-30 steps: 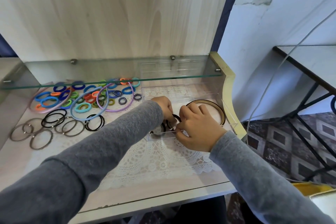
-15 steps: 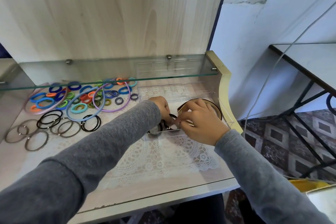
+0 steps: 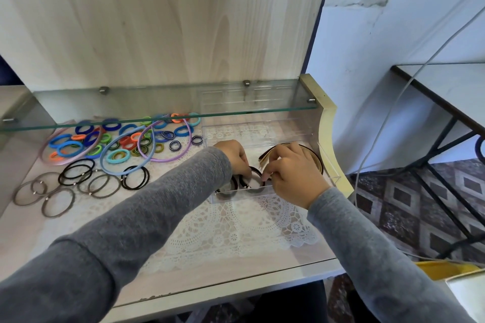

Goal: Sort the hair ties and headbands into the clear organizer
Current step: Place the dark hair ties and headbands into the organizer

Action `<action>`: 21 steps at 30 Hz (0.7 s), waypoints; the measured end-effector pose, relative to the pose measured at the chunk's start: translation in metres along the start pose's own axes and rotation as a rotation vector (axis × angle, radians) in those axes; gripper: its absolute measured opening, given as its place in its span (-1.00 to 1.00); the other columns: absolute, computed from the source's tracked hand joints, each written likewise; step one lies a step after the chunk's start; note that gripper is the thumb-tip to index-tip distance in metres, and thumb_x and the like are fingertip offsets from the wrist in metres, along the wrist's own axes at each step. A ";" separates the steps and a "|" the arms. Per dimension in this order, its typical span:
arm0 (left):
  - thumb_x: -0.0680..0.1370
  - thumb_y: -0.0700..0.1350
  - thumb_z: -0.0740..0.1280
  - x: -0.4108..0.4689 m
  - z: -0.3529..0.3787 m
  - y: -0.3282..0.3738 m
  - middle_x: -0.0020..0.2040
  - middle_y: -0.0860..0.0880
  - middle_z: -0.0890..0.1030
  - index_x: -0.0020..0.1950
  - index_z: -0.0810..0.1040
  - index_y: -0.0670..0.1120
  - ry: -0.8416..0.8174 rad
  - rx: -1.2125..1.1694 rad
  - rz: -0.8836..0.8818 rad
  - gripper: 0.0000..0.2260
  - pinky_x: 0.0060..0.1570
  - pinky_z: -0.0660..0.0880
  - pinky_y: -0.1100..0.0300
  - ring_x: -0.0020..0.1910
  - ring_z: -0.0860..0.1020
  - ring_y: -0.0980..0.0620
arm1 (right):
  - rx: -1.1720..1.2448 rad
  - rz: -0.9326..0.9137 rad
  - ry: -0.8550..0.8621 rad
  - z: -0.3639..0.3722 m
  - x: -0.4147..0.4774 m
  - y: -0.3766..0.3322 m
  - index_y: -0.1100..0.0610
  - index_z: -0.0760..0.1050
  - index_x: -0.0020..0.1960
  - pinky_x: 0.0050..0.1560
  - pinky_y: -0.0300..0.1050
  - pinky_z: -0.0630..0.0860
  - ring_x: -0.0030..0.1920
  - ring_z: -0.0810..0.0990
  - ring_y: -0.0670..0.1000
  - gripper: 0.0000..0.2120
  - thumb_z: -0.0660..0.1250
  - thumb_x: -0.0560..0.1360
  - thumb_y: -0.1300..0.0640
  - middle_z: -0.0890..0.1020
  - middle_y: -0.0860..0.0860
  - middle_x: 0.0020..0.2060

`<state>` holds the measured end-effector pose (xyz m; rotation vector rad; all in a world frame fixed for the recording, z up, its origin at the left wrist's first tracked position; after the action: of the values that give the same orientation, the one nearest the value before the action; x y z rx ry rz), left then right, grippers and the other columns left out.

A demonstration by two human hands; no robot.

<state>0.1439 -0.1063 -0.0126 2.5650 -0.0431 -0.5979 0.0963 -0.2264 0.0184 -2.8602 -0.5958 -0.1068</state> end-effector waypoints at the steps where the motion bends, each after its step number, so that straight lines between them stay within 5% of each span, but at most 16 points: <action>1: 0.35 -0.06 0.54 0.000 0.000 0.000 -0.23 0.08 0.60 -0.22 0.61 0.02 0.001 -0.004 0.001 -0.87 -0.37 0.39 0.28 -0.26 0.51 0.16 | -0.015 -0.002 -0.021 0.001 0.000 -0.001 -0.09 0.66 -0.08 0.10 -0.02 0.31 0.03 0.31 0.01 -0.69 0.16 0.48 0.15 0.48 -0.10 -0.06; 12: 0.36 -0.11 0.51 0.001 0.002 0.000 -0.17 0.07 0.60 -0.19 0.58 0.02 0.034 -0.001 0.026 -0.86 -0.32 0.39 0.29 -0.21 0.52 0.13 | -0.111 -0.073 -0.010 0.003 0.001 -0.012 -0.12 0.65 -0.09 0.02 0.00 0.31 0.07 0.39 0.10 -0.74 0.25 0.46 0.17 0.50 -0.05 -0.04; 21: 0.41 -0.05 0.48 -0.003 0.002 0.003 -0.17 0.07 0.58 -0.14 0.58 0.02 0.073 0.039 0.070 -0.89 -0.31 0.37 0.30 -0.20 0.51 0.13 | -0.061 0.117 -0.007 -0.011 -0.001 0.006 -0.06 0.63 -0.01 0.16 -0.06 0.27 0.13 0.32 0.04 -0.70 0.15 0.47 0.17 0.49 -0.09 0.04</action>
<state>0.1408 -0.1092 -0.0116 2.6093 -0.1204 -0.4815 0.0976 -0.2343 0.0276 -2.9478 -0.4325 -0.0976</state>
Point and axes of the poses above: each hand's wrist, its own x-axis towards the middle knuckle, its own z-axis out of the palm, y = z × x, the point moved 8 cm from there along x, towards the middle knuckle
